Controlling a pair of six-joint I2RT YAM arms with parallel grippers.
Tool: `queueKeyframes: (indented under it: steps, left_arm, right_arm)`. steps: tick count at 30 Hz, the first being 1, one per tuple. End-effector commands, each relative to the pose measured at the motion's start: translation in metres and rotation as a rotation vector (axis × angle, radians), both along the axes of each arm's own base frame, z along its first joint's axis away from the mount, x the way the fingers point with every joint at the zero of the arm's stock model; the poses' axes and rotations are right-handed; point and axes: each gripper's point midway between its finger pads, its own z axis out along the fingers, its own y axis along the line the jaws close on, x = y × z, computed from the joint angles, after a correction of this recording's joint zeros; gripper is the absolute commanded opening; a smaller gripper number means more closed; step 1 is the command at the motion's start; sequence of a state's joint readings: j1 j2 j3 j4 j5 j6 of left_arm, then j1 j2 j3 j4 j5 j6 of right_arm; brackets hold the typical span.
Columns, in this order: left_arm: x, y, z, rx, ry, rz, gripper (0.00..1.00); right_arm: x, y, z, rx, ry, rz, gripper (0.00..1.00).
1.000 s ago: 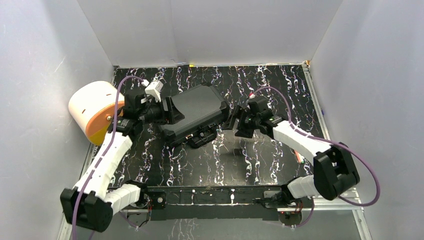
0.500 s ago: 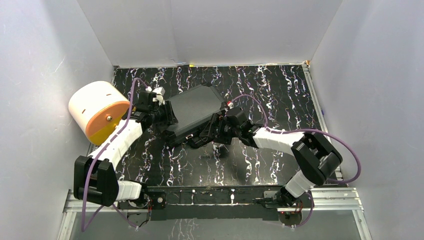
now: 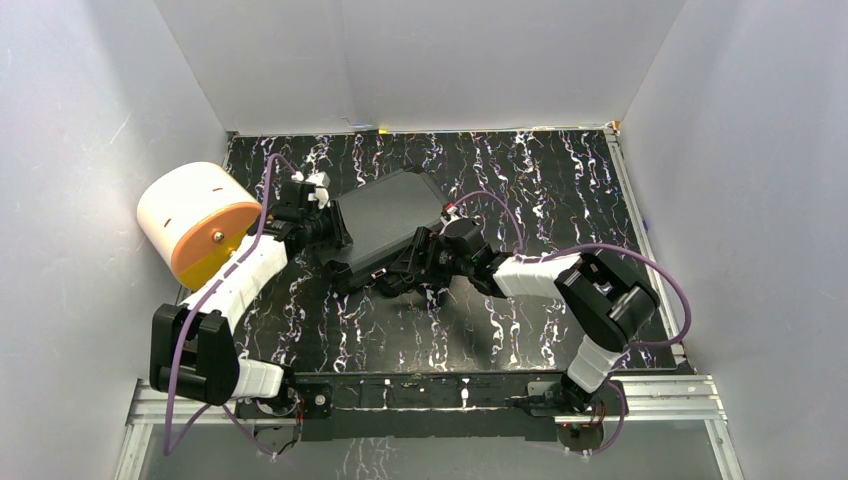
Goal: Pack up texas hold em set
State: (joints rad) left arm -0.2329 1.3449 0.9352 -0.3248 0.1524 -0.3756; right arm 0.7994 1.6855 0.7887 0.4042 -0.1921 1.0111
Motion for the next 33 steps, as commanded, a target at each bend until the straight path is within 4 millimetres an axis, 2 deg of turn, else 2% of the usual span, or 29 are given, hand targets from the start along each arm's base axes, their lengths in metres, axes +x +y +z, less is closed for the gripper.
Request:
queueKeyframes:
  steps: [1,12,17,21,23,27,33]
  left_arm:
    - [-0.032,0.019,-0.045,0.105,0.195,0.021,0.33]
    - [-0.031,0.016,-0.040,0.094,0.181,0.012,0.33]
    - [-0.030,0.016,-0.039,0.098,0.176,0.008,0.33]
    - [-0.030,0.016,-0.040,0.097,0.179,0.007,0.32]
    - [-0.030,0.016,-0.040,0.097,0.179,0.007,0.32]
    - [-0.030,0.016,-0.041,0.101,0.180,0.004,0.32]
    - [-0.030,0.017,-0.039,0.104,0.172,0.004,0.33]
  right_arm:
    - [0.004,0.015,0.014,0.078,-0.054,0.028,0.97]
    - [0.005,0.019,0.017,0.094,-0.052,0.034,0.97]
    - [0.002,0.033,0.044,0.217,-0.102,0.094,0.94]
    - [0.011,0.040,0.058,0.230,-0.146,0.089,0.93]
    - [0.018,0.041,0.048,0.207,-0.141,0.071,0.93]
    - [0.033,0.040,0.043,0.167,-0.161,0.009,0.92]
    - [0.053,0.039,0.056,0.130,-0.239,-0.047,0.92]
